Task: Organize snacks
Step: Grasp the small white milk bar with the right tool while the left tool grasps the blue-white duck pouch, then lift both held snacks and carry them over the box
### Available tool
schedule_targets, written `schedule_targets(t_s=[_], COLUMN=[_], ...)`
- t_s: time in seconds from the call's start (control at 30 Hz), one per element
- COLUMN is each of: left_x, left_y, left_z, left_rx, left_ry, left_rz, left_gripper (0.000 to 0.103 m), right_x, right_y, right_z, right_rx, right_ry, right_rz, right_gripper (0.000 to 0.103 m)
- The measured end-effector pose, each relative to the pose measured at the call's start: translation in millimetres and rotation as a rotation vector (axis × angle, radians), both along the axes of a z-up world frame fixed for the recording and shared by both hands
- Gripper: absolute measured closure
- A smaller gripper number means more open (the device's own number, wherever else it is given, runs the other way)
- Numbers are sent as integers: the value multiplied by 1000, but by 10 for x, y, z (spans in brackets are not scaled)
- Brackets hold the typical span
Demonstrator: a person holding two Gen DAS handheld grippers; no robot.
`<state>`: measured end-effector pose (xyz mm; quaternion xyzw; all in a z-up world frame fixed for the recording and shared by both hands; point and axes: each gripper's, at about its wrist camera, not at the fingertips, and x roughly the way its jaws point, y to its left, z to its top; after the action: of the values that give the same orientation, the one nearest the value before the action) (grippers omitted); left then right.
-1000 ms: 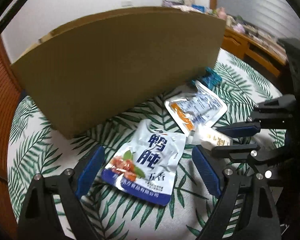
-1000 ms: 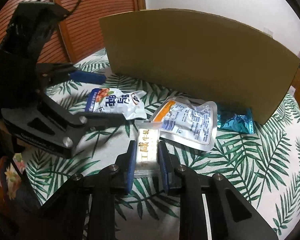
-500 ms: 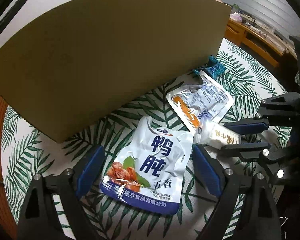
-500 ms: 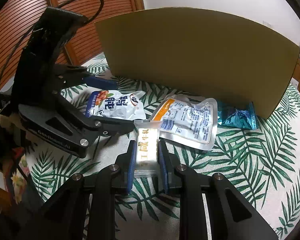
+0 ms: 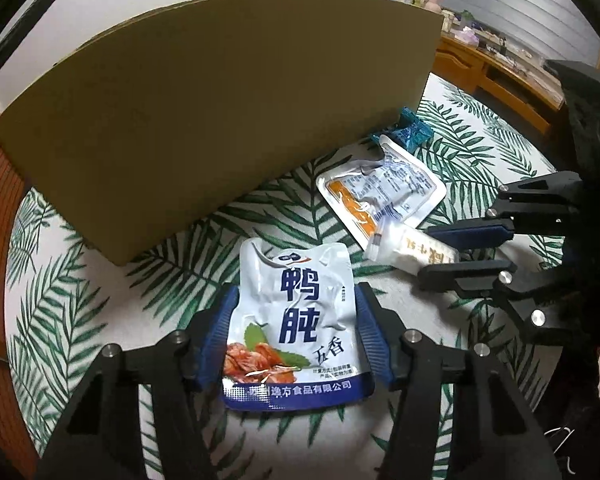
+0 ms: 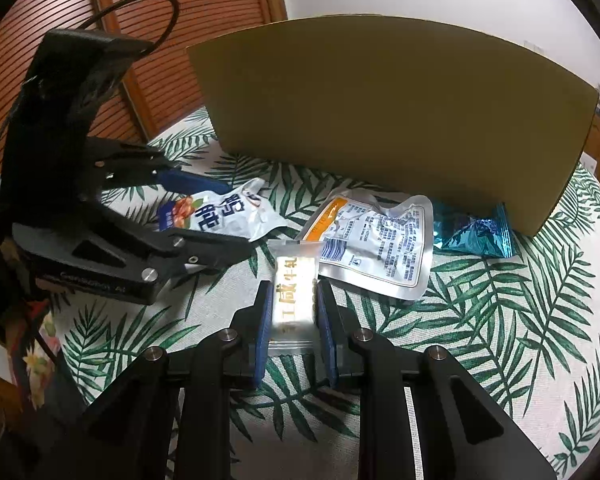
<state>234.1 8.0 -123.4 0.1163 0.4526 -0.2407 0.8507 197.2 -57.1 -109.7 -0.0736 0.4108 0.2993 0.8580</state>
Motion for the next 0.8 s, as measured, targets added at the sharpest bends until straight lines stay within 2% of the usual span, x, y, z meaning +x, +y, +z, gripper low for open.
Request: schedule_targets(t_s=[0.2, 0.33, 0.53, 0.8], left_x=[-132, -188, -240, -301], left_y=[120, 174, 206, 304], left_z=[22, 58, 114, 286], left_rx=[-53, -57, -87, -125], left_ry=[-22, -59, -99, -218], left_rz=[54, 95, 136, 219], left_gripper=[46, 46, 46, 46], right_x=[6, 5, -63, -128], right_y=[3, 10, -19, -52], right_z=[-1, 5, 70, 125], right_rx=[0, 1, 19, 38], right_ry=[1, -1, -47, -97], right_rz=[1, 3, 7, 2], right_gripper=[83, 83, 84, 84])
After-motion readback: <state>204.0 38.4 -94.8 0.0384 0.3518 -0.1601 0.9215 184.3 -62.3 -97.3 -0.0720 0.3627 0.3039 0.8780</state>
